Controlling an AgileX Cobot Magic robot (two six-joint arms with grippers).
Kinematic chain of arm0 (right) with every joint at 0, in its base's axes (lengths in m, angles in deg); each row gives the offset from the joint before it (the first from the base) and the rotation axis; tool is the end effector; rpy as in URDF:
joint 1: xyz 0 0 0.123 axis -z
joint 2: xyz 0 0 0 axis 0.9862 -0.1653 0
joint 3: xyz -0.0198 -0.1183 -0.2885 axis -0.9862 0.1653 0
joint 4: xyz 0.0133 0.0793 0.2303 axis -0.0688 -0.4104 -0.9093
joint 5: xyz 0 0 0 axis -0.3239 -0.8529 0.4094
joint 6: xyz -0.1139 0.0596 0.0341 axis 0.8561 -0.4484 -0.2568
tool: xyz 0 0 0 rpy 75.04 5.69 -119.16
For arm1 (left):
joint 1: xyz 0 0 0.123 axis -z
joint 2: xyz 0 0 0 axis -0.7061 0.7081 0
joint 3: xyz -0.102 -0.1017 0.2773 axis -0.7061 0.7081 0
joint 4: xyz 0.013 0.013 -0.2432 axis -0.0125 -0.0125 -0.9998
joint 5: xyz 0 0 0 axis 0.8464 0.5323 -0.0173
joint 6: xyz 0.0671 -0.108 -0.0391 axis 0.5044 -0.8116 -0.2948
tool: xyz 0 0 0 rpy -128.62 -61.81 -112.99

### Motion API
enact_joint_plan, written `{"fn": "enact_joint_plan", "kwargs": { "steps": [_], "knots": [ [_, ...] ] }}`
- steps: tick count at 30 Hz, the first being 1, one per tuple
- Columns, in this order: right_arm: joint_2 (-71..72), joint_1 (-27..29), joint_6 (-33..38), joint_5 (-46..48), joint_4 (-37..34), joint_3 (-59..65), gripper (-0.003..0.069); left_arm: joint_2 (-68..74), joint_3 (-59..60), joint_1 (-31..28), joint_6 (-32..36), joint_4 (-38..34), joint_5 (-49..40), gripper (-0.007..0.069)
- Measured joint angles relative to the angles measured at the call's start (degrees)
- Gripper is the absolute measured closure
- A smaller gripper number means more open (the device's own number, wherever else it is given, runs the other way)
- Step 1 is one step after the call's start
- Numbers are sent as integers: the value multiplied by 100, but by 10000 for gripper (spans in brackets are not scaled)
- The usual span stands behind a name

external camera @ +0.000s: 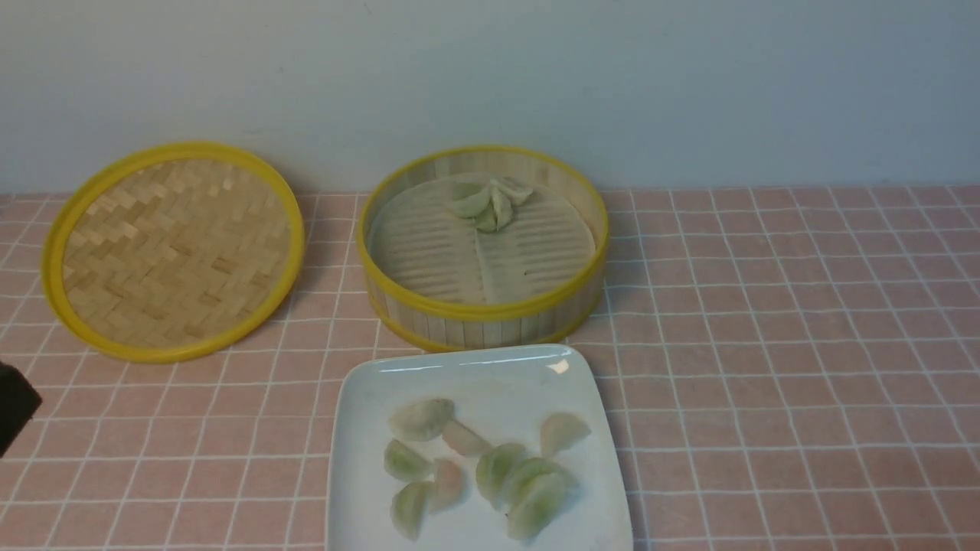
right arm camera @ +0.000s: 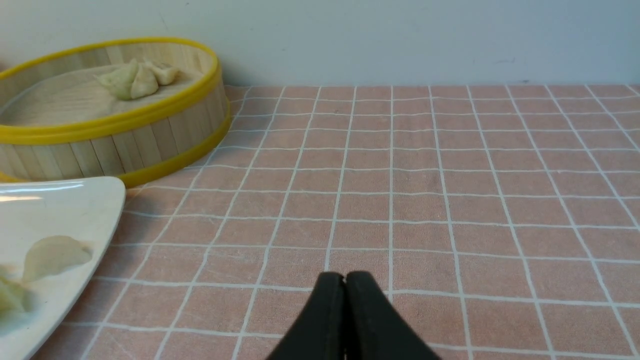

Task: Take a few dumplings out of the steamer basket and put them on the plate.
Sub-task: Use the left arm to put the dumpling into the plate

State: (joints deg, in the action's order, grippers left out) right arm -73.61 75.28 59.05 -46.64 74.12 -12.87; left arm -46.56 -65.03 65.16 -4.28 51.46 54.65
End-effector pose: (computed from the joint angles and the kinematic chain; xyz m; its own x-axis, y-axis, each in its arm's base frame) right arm 0.0556 0.0100 0.1589 -0.3109 0.0623 -0.9484 -0.0983 0.9904 0.0973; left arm 0.0411 -0.0342 0.3254 0.0274 -0.1059 -0.9940 0.4729 0.8775 -0.0805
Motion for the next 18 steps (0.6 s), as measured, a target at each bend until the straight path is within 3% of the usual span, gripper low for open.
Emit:
{"fn": "enact_joint_plan", "kwargs": {
  "steps": [11,15,18],
  "knots": [
    [0,0,0,0,0,0,673,-34,98,0,37,37,-25,631],
    [0,0,0,0,0,0,673,-72,204,-82,-139,537,-19,631],
    [0,0,0,0,0,0,673,-197,504,-501,-769,1160,-19,631]
  ]
}}
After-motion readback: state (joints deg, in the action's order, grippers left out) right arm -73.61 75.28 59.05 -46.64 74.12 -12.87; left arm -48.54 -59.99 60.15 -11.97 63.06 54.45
